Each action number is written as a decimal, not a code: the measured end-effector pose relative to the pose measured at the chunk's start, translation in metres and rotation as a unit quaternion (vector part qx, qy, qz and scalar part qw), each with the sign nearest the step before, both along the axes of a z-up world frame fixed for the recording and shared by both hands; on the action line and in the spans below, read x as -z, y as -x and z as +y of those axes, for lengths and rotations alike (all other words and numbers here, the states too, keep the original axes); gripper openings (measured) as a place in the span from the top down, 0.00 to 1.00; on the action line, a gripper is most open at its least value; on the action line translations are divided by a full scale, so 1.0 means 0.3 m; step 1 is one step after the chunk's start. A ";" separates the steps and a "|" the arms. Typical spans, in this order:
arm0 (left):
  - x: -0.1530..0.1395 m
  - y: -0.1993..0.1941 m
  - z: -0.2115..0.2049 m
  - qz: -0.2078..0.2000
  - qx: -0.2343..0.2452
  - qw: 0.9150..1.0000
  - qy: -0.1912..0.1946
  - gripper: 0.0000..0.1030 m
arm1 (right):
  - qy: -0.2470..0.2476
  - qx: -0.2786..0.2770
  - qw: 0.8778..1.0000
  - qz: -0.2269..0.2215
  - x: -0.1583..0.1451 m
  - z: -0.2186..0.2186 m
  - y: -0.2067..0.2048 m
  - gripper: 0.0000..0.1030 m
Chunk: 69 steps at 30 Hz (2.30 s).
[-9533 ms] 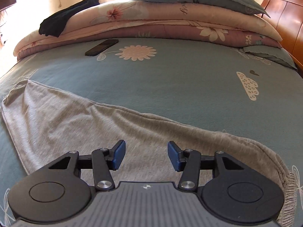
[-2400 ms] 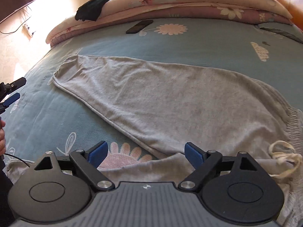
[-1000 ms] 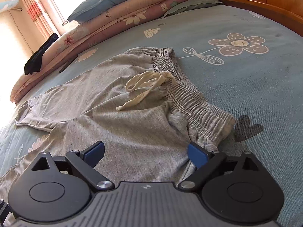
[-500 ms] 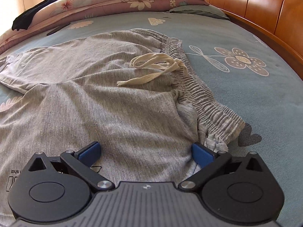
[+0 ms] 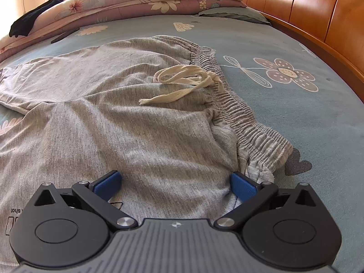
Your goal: Fold clothes
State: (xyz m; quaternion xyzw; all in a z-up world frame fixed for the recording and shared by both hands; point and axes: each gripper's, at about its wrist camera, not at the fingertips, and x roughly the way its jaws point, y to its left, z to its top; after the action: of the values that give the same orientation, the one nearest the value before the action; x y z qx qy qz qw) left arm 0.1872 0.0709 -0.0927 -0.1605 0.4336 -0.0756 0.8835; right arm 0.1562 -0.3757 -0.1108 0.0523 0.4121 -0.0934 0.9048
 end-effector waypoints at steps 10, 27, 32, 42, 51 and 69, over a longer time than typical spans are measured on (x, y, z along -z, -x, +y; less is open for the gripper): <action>-0.059 0.070 0.497 0.006 -0.167 0.985 -0.034 0.01 | 0.003 0.008 1.000 0.010 -0.003 0.008 -0.014 0.00; -0.033 0.152 0.824 0.036 -0.243 0.967 -0.070 0.02 | -0.004 0.046 0.999 0.024 -0.012 0.026 -0.046 0.00; -0.080 0.187 0.759 -0.011 -0.191 0.981 0.011 0.02 | -0.001 0.048 0.999 0.024 -0.013 0.031 -0.048 0.00; 0.011 -0.003 0.683 -0.017 -0.182 0.983 -0.007 0.01 | 0.003 0.043 0.999 0.016 -0.009 0.033 -0.037 0.00; -0.093 0.016 0.539 -0.027 -0.110 0.988 0.106 0.01 | 0.006 0.046 0.999 0.017 -0.009 0.038 -0.042 0.00; -0.065 -0.102 0.194 -0.015 0.009 0.987 0.160 0.01 | 0.008 0.041 0.999 0.020 -0.010 0.044 -0.032 0.00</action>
State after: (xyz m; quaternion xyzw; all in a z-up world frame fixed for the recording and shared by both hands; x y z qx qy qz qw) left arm 0.2180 0.1291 -0.0732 -0.2948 0.4041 -0.1541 0.8521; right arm 0.1657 -0.3624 -0.1077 0.0599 0.4270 -0.1346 0.8922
